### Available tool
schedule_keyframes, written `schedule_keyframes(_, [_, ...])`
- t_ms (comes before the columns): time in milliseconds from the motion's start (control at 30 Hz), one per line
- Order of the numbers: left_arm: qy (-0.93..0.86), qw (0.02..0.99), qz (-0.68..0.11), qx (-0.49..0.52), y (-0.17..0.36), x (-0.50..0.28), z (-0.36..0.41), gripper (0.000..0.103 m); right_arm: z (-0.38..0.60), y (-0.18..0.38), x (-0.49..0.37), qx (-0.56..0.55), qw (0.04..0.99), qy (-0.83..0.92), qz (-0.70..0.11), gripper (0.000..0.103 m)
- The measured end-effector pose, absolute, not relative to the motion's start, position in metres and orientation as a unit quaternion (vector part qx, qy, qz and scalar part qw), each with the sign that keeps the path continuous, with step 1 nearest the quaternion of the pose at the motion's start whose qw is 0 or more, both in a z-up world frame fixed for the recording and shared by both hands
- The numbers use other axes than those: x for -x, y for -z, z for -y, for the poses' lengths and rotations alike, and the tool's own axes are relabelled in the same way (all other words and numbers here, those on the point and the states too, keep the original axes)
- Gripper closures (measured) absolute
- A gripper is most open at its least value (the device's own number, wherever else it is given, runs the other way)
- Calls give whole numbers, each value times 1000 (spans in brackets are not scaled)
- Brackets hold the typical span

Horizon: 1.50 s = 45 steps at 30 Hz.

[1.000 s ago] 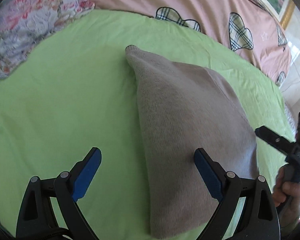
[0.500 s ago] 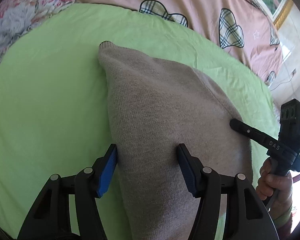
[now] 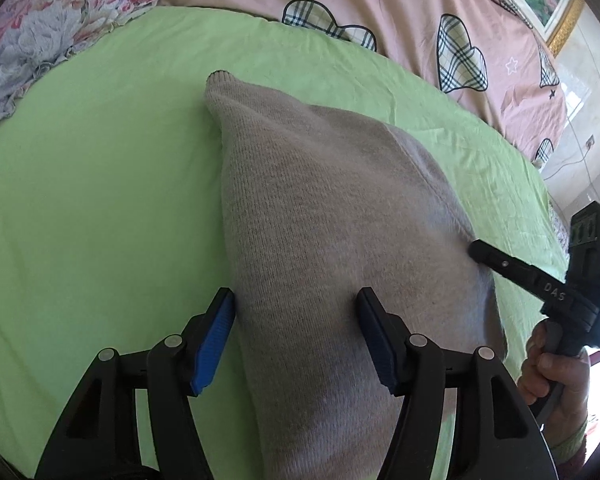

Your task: Fold small clothes

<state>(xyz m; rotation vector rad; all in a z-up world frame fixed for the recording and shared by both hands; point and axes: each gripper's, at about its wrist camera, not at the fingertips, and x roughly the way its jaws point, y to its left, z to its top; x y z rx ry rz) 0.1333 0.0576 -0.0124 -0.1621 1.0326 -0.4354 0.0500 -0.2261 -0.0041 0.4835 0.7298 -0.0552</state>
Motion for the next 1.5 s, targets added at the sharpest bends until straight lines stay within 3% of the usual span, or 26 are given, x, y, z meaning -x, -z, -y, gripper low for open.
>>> schedule_keyframes(100, [204, 849, -484, 65, 9, -119, -61, 40, 217, -3, -32, -229, 910, 34, -345, 78])
schedule_keyframes(233, [193, 857, -475, 43, 2, -100, -63, 39, 204, -12, -12, -229, 913, 28, -337, 64])
schedule_keyframes(633, [138, 871, -471, 7, -2, -51, -79, 23, 161, -21, 19, -187, 922, 14, -339, 35])
schedule_keyframes(900, [120, 879, -460, -14, -7, -33, -86, 22, 140, -17, 29, -155, 923, 8, -353, 32])
schedule_keyframes(1233, [111, 882, -456, -49, -8, -24, -79, 19, 125, -13, 37, -121, 921, 11, -369, 18])
schedule_keyframes(1500, [112, 882, -453, -62, -8, -23, -78, 18, 120, -7, 33, -108, 917, 17, -383, 16])
